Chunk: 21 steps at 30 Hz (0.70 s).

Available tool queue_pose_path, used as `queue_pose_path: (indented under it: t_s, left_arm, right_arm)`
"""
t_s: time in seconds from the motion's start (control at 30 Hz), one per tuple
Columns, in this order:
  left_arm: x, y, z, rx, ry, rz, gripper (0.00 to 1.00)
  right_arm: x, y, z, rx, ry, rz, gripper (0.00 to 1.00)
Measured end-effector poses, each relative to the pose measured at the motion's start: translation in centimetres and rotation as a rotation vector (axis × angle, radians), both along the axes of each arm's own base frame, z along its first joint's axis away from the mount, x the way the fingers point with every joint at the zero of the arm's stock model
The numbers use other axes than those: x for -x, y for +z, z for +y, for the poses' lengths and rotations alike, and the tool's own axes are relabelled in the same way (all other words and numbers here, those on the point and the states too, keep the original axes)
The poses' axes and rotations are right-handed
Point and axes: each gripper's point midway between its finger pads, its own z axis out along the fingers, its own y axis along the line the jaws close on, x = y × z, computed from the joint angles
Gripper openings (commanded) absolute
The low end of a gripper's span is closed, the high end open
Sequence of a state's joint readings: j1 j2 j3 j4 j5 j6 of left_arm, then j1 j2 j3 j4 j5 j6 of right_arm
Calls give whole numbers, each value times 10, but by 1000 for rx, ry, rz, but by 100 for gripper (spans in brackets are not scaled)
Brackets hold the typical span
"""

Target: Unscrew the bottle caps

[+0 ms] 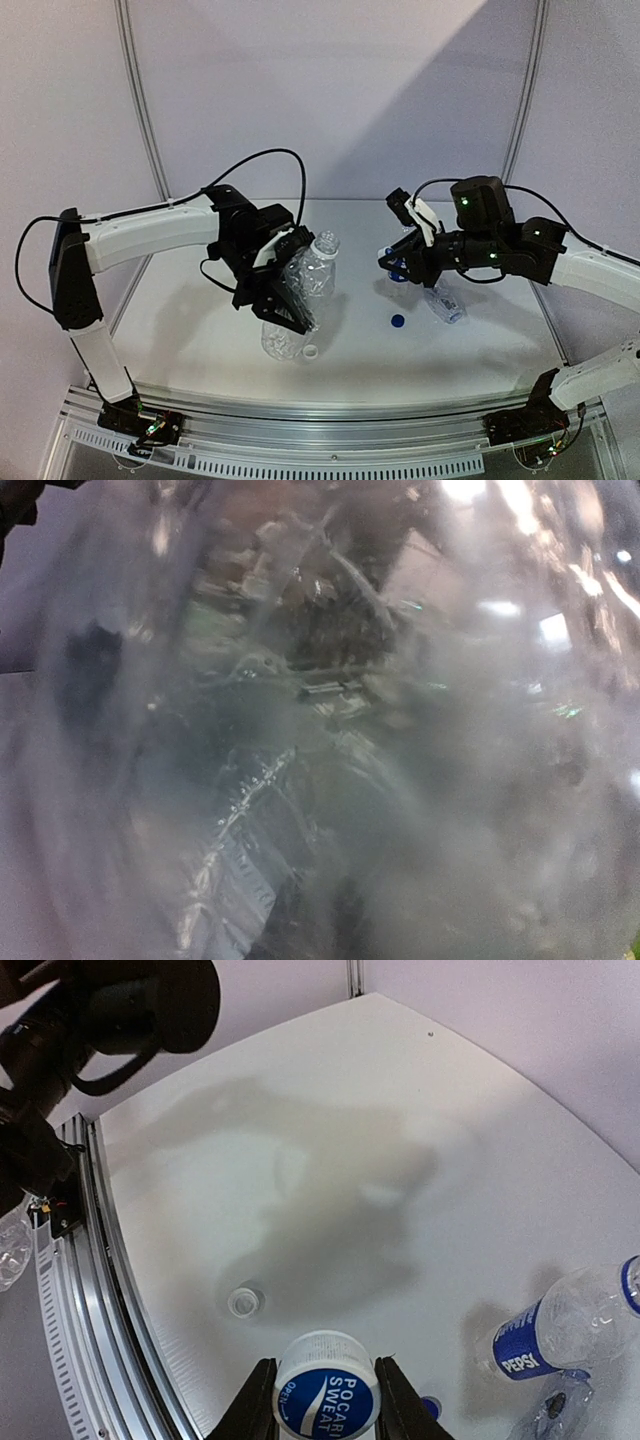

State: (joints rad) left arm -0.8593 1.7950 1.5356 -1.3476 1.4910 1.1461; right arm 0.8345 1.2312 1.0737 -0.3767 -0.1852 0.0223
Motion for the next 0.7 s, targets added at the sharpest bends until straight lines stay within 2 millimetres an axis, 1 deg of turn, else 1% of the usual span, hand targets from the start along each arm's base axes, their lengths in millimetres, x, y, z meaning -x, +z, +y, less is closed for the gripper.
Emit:
queue_pose_path:
  t_s: [0.1, 0.17, 0.23, 0.27, 0.3, 0.33, 0.4, 0.53, 0.6, 0.63, 0.7]
  left_arm:
    - [0, 1, 0, -7, 0, 4, 7]
    - [5, 6, -1, 10, -14, -12, 7]
    - [20, 16, -1, 60, -49, -53, 6]
    - [30, 24, 1, 88, -71, -77, 9]
    - [36, 33, 3, 116, -85, -100, 11]
    - [43, 46, 5, 157, -99, -131, 11]
    - [57, 77, 13, 263, -121, -210, 11]
    - [70, 134, 34, 431, -117, -334, 9]
    - [70, 159, 43, 496, -97, -386, 10]
    - [67, 168, 46, 514, -82, -403, 10]
    - [58, 175, 50, 528, -48, -423, 11]
  right_arm:
    - [-3, -16, 4, 29, -2, 39, 27]
    - [-3, -20, 5, 33, -1, 55, 27]
    - [-2, -20, 6, 28, -1, 59, 27]
    - [-2, -19, 6, 24, 1, 60, 27]
    - [-2, -19, 6, 23, 2, 62, 27]
    - [-1, -19, 6, 22, 3, 64, 27]
    - [-1, -19, 7, 19, 4, 68, 27]
    - [0, -19, 7, 12, 6, 79, 27]
    - [1, -19, 8, 10, 6, 82, 27]
    - [1, -19, 8, 9, 6, 84, 27]
    - [1, -19, 8, 9, 8, 87, 27]
